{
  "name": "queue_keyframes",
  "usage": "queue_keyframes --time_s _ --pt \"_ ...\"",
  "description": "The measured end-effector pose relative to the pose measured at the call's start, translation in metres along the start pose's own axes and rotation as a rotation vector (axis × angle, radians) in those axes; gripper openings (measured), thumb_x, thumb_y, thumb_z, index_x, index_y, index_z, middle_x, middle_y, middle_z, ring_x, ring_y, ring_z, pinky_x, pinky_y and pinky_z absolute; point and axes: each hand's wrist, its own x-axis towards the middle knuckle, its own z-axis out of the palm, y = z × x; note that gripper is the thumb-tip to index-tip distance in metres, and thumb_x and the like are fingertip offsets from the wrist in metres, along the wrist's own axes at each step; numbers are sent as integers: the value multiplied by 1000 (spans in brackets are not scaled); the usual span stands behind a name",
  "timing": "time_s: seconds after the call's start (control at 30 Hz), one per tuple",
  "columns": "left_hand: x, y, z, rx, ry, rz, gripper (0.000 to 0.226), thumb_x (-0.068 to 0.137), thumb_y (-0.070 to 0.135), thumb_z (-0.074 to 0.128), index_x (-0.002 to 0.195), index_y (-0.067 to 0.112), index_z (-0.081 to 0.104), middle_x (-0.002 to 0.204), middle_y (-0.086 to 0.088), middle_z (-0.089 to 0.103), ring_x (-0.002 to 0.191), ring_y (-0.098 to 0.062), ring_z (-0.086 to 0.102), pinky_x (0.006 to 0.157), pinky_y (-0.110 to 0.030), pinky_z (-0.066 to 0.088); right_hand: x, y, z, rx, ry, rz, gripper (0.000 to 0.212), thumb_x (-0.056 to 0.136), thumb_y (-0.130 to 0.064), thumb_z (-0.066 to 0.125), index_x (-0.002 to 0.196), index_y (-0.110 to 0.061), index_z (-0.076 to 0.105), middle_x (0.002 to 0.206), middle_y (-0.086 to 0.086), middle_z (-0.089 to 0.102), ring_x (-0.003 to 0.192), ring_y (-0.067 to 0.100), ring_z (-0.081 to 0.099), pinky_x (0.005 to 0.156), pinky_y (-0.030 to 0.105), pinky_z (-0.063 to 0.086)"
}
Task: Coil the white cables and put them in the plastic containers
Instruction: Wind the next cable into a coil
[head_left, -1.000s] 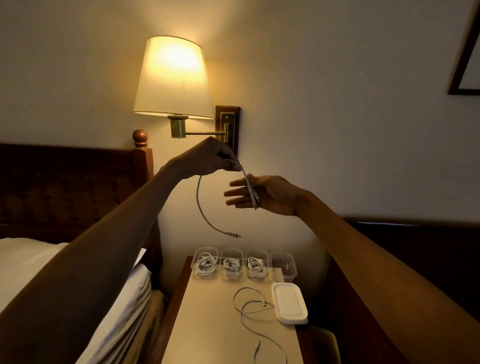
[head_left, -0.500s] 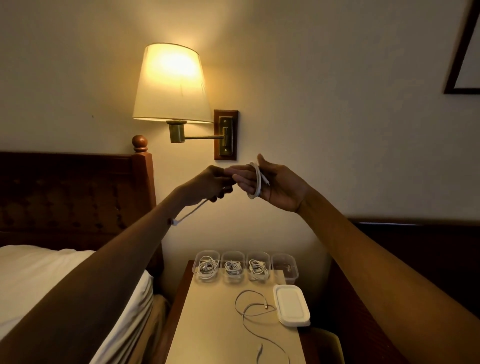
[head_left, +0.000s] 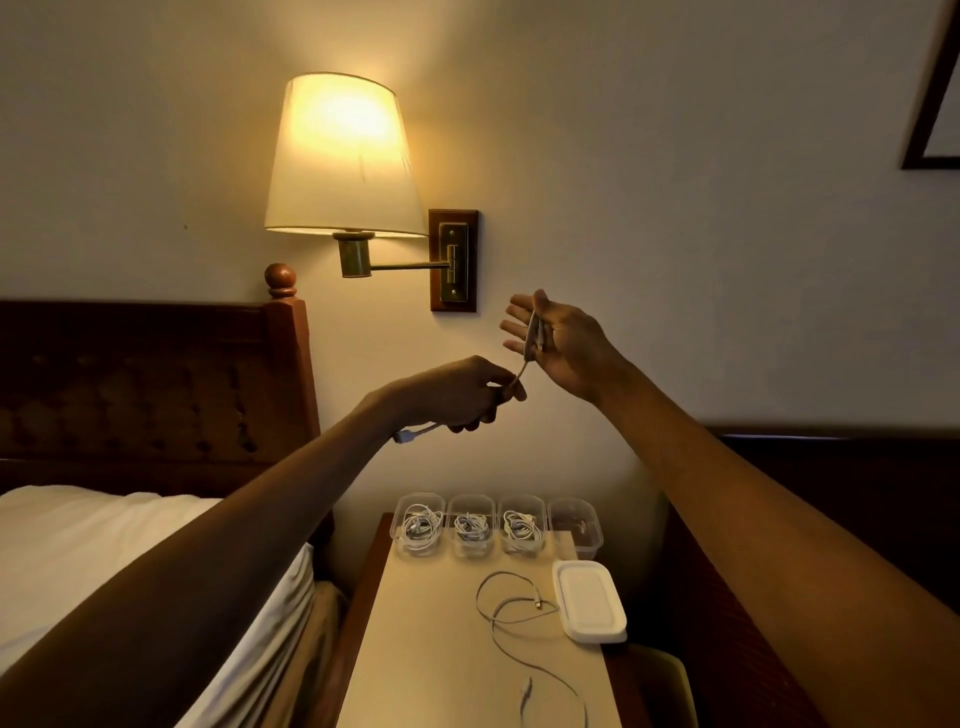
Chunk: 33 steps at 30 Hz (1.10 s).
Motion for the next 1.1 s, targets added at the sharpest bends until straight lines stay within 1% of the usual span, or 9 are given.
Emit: queue_keyframes --time_s 0.13,0.27,0.43,0.6,0.67,0.73,0.87,0.97,1.1 --pt "-6 14 -12 173 -47 41 29 100 5 45 121 11 63 77 -2 56 55 -9 46 48 -20 39 4 14 -14 -337 54 -3 50 105 -34 33 142 -1 37 152 28 26 138 46 28 115 50 26" --pt "-6 27 -39 344 -9 160 23 100 10 50 112 9 70 76 3 60 56 -4 50 49 -11 39 -1 30 -23 -562 58 51 43 105 -35 37 121 2 50 120 31 55 108 41 57 104 47 40" --pt "-6 27 -59 449 166 344 18 96 10 58 104 12 74 69 19 60 63 8 58 60 -9 43 -10 34 -18 -362 -238 259 44 106 -28 29 140 -2 42 145 13 46 113 28 62 102 38 47" --pt "-2 4 -69 387 397 414 12 91 14 67 100 12 75 89 7 71 77 8 62 70 -2 43 -26 26 -8 -143 -432 383 49 107 -30 20 126 2 53 106 13 68 65 13 58 68 23 50" --pt "-3 -6 -68 384 476 417 13 91 13 67 100 11 75 94 5 70 79 9 59 71 2 40 -29 24 -9 -40 -426 347 48 107 -29 21 111 -1 59 72 4 59 51 9 40 58 23 39" --pt "-3 -17 -64 440 543 421 16 93 8 64 104 10 74 98 2 69 79 9 55 70 2 37 -31 20 -12 67 -433 347 44 106 -29 25 94 -5 59 60 -1 44 47 7 32 50 20 33" --pt "3 -33 -54 635 721 470 17 93 7 63 106 12 73 96 0 72 85 -9 55 73 -24 46 -30 16 -9 281 -498 412 39 104 -27 29 74 -13 49 55 -4 39 44 5 31 43 18 31" --pt "7 -23 -43 457 798 475 16 94 4 60 105 5 72 97 -8 72 85 -12 61 73 -16 45 -27 14 -3 371 -541 396 37 101 -26 32 68 -15 45 55 -5 38 46 6 24 43 18 27" --pt "5 -8 -38 -142 521 249 19 94 -1 58 108 -1 70 99 -11 72 85 -13 72 80 -25 59 -26 6 -3 423 -470 325 39 98 -24 33 61 -16 43 52 -5 36 44 6 21 42 18 22"
